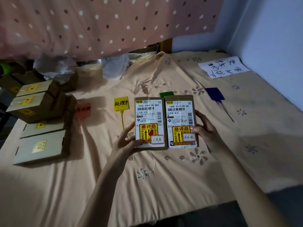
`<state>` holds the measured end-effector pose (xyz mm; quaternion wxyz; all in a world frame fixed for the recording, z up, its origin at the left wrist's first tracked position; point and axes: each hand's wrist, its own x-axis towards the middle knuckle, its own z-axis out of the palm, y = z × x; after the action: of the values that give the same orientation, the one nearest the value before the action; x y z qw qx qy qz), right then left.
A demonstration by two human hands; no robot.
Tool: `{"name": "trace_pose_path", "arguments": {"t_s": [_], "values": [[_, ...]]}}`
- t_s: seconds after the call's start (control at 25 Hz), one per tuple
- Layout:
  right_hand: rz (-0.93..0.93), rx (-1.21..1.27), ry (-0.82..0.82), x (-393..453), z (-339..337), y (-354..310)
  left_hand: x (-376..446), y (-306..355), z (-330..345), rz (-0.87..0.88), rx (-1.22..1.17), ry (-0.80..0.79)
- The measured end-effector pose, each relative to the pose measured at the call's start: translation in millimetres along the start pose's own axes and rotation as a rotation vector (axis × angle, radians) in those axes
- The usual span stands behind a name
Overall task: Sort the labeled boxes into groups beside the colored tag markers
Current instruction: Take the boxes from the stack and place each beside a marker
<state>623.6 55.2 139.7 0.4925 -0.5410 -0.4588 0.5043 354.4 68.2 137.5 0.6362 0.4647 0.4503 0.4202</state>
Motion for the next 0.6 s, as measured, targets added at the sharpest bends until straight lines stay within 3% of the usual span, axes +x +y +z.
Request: {"name": "trace_pose_path", "arguments": {"t_s": [0.24,0.6], "values": [[0.054,0.043,-0.080,-1.2,-28.4,7.5,-8.8,-8.9,28.7,-0.038,0.013,0.051],[0.110,0.079,-0.131,12.4,-19.2,20.7,2.3,-13.0,10.9,-0.092,0.096,0.077]]}}
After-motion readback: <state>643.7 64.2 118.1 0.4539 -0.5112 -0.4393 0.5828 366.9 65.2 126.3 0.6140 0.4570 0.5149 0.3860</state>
